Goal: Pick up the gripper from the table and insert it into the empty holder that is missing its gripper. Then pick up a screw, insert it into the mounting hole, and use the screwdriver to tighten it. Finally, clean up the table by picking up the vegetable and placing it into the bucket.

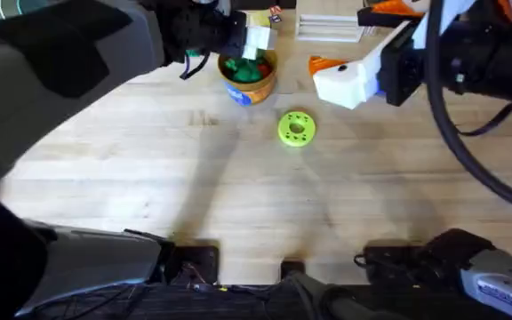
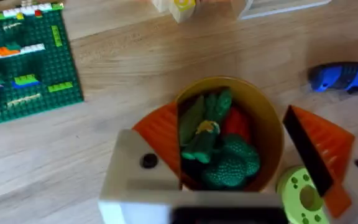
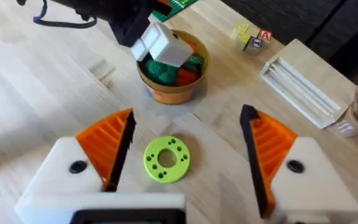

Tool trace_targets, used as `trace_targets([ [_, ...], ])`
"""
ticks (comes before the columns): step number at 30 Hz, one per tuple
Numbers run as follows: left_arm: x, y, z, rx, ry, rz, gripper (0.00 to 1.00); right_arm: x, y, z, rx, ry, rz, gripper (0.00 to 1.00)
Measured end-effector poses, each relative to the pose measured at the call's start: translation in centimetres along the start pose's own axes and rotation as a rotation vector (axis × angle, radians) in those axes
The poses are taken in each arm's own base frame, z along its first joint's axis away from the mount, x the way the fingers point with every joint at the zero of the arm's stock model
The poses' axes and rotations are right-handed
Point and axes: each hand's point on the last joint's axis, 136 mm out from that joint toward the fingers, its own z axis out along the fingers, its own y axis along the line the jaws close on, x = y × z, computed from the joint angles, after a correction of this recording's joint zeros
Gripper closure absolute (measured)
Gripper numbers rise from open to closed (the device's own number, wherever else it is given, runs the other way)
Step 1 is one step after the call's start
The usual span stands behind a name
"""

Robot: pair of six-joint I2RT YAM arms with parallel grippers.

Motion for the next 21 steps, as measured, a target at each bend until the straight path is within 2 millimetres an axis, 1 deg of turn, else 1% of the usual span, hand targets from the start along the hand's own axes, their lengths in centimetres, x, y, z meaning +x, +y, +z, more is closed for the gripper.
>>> trace_targets([
  [3,-0.5,0.3,-0.8,-0.023,-0.016,0.047,0.008,0.0,0.0,0.0,0.000,0.000,0.000,0.011],
  [5,-1.3,0.3,-2.0,-0.037,-0.042,0.077,0.008,0.0,0.0,0.0,0.000,0.000,0.009,0.011],
  [7,-2.7,0.1,-3.9,-0.043,-0.092,0.102,0.008,0.0,0.0,0.0,0.000,0.001,0.033,0.011],
  [9,-3.8,-0.3,-6.4,-0.048,-0.140,0.119,0.008,0.1,0.0,0.0,-0.002,0.007,0.057,0.011],
  [12,-4.3,-0.8,-10.5,-0.058,-0.171,0.134,0.008,0.3,0.1,-0.4,-0.005,0.031,0.089,0.011],
  [14,-3.8,-1.0,-12.9,-0.062,-0.164,0.138,0.009,0.2,0.3,-1.2,-0.009,0.057,0.105,0.011],
  [16,-2.6,-1.2,-14.9,-0.063,-0.136,0.137,0.008,0.1,0.5,-2.5,-0.014,0.099,0.122,0.011],
  [18,-0.7,-1.4,-16.8,-0.063,-0.086,0.132,0.009,0.0,0.7,-3.9,-0.017,0.135,0.135,0.010],
  [21,1.7,-1.6,-18.9,-0.061,-0.026,0.127,0.008,0.2,1.0,-5.7,-0.021,0.183,0.149,0.011],
])
